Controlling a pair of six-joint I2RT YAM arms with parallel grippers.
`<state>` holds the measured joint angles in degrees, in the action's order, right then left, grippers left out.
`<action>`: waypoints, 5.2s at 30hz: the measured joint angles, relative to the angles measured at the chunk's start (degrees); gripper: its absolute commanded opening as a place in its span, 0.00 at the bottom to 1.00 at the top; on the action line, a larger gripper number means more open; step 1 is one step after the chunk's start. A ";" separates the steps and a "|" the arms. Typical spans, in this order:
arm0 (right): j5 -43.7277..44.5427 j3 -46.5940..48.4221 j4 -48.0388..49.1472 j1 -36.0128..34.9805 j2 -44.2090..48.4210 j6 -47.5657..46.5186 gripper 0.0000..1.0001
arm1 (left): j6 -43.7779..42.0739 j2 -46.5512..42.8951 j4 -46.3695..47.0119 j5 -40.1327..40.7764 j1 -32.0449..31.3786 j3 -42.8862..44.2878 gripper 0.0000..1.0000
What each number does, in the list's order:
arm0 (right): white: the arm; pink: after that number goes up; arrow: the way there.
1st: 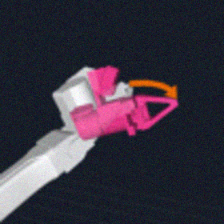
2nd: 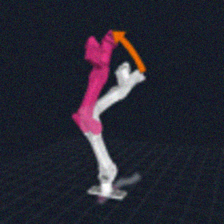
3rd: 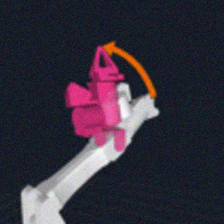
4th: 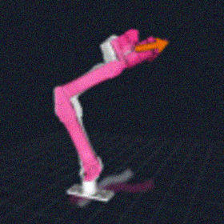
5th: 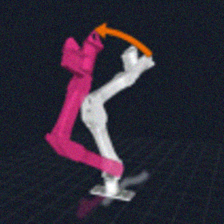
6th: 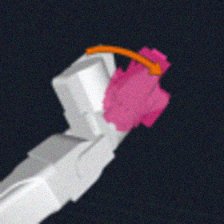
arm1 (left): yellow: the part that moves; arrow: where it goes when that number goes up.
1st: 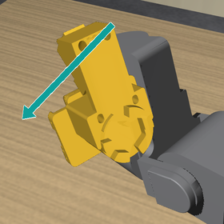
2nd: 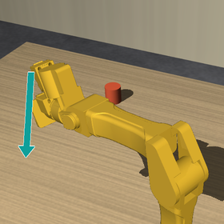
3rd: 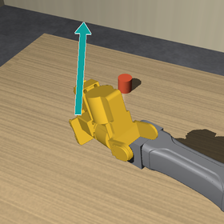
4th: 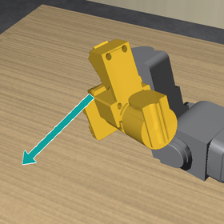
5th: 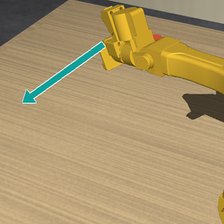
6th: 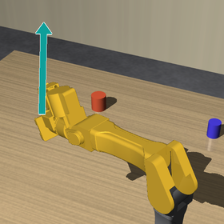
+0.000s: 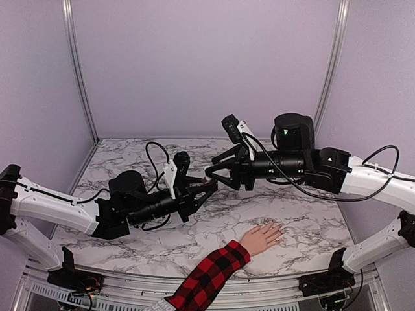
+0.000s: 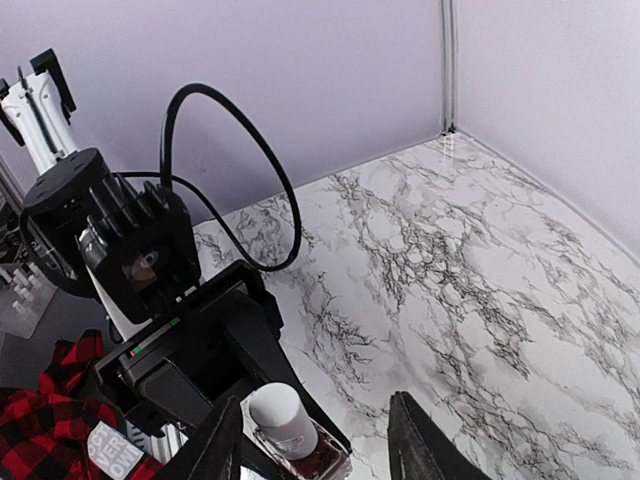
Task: Paint the nails
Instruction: Unscrew the nail polish bottle cap from the nail polish bottle.
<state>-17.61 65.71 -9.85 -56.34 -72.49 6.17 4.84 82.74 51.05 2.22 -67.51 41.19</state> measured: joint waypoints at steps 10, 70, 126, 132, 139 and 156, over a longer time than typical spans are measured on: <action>5.53 0.98 -1.33 0.00 -4.09 3.06 0.37 | -0.28 2.82 -5.88 7.54 0.00 3.52 0.00; -21.94 0.00 -7.34 -0.33 3.13 -13.35 0.06 | -2.29 -1.46 -13.29 -34.27 2.84 6.97 0.00; -4.72 12.00 -10.25 16.15 -8.48 20.98 0.67 | 3.17 6.95 -16.22 10.23 5.70 8.07 0.00; -3.34 11.21 -9.27 11.58 -11.76 20.17 0.58 | 3.76 9.79 -17.20 10.71 5.75 11.45 0.00; -0.87 11.21 -9.01 8.59 -14.43 19.04 0.47 | 4.66 11.39 -18.12 10.27 5.75 12.76 0.00; 1.90 11.02 -8.59 8.22 -15.85 18.75 0.24 | 5.07 11.47 -18.38 10.25 5.75 13.35 0.00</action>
<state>-15.70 76.73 -18.44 -48.12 -88.33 24.93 9.91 94.21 32.67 12.47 -61.76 54.54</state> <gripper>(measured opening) 0.304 0.205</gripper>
